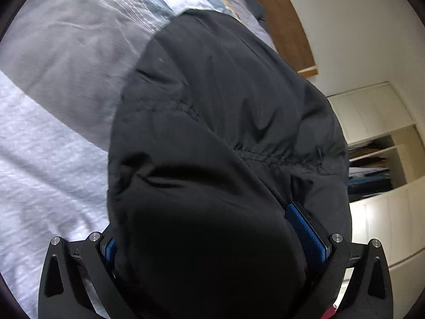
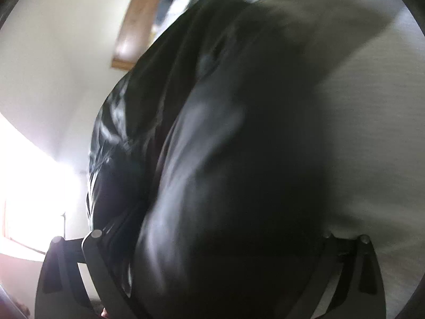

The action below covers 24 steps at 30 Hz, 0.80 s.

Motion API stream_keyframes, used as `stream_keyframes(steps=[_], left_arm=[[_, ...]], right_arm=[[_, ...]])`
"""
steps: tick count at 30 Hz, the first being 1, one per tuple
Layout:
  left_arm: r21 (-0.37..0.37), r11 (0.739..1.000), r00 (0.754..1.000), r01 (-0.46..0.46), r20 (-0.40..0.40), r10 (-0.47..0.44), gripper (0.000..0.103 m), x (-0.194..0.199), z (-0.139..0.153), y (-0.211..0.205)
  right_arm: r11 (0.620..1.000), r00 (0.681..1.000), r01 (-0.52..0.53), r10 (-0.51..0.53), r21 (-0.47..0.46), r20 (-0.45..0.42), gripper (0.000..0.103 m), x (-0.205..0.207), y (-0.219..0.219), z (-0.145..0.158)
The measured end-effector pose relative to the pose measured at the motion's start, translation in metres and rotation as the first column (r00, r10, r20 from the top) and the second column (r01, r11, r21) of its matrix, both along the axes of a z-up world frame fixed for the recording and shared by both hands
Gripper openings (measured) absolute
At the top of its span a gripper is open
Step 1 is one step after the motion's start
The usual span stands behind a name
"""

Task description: Fold large clothes

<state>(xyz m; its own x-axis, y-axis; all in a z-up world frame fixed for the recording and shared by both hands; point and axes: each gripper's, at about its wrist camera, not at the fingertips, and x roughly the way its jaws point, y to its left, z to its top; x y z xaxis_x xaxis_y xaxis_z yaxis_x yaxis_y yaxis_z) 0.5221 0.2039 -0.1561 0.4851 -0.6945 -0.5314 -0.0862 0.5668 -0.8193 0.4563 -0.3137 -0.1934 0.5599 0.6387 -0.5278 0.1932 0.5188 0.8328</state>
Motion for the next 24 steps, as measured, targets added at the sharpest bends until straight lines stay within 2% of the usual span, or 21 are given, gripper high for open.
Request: stream_keyframes(steps=[3,5,6,7,8,10,13,16,21,24], left_arm=[[-0.003,1.000,0.999,-0.012,-0.032,0.012,0.102,0.002,-0.001,-0.005],[-0.009,1.000,0.999,-0.005,-0.040,0.005,0.078,0.004,0.009,-0.014],[-0.006,1.000,0.999,-0.001,-0.039,0.001,0.061,0.006,0.014,-0.018],[0.020,1.000,1.000,0.004,-0.028,-0.003,0.047,0.008,0.027,-0.025],[0.039,0.999,1.000,0.011,-0.014,-0.010,0.042,0.009,0.040,-0.032],[0.068,0.997,1.000,0.019,0.007,-0.020,0.029,0.011,0.060,-0.043],[0.061,0.998,0.999,0.013,0.048,-0.016,0.022,0.010,0.088,-0.055],[0.044,0.999,0.995,0.008,0.097,-0.012,0.019,0.004,0.116,-0.064],[0.042,0.999,0.979,0.024,0.203,-0.032,0.019,-0.018,0.172,-0.072],[0.058,0.997,0.963,0.043,0.264,-0.057,0.019,-0.043,0.196,-0.073]], right_arm=[[0.999,0.999,0.035,-0.035,-0.018,-0.008,0.103,0.005,0.005,-0.002],[0.997,0.999,0.040,-0.040,-0.059,-0.010,0.103,0.009,0.011,0.005],[0.997,0.999,0.037,-0.037,-0.065,-0.003,0.100,0.010,0.014,0.011],[0.997,1.000,0.031,-0.030,-0.067,0.008,0.094,0.012,0.019,0.017],[0.997,1.000,0.024,-0.022,-0.073,0.022,0.088,0.014,0.021,0.023],[0.996,0.998,0.012,-0.006,-0.092,0.064,0.058,0.018,0.028,0.044],[0.990,0.992,-0.012,0.030,-0.141,0.126,0.040,0.023,0.039,0.080],[0.979,0.981,-0.035,0.072,-0.200,0.180,0.033,0.027,0.054,0.119],[0.972,0.944,-0.053,0.124,-0.230,0.307,0.031,0.007,0.068,0.185],[0.972,0.926,-0.055,0.135,-0.229,0.353,0.031,-0.017,0.070,0.205]])
